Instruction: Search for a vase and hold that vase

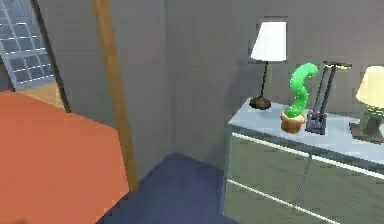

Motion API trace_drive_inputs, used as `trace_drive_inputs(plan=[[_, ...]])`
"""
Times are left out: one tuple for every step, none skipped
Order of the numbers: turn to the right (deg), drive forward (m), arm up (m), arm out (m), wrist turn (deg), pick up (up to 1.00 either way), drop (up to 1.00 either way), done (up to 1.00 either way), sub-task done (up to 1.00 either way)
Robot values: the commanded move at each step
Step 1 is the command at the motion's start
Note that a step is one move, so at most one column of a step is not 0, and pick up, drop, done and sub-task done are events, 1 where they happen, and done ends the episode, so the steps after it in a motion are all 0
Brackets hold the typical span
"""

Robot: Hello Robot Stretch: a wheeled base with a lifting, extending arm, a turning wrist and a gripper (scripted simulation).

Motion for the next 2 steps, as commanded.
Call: trace_drive_inputs(plan=[[-36.0, 0.0, 0.0, 0.0, 0.0, 0.0, 0.0, 0.0, 0.0], [0.0, 1.0, 0.0, 0.0, 0.0, 0.0, 0.0, 0.0, 0.0]])
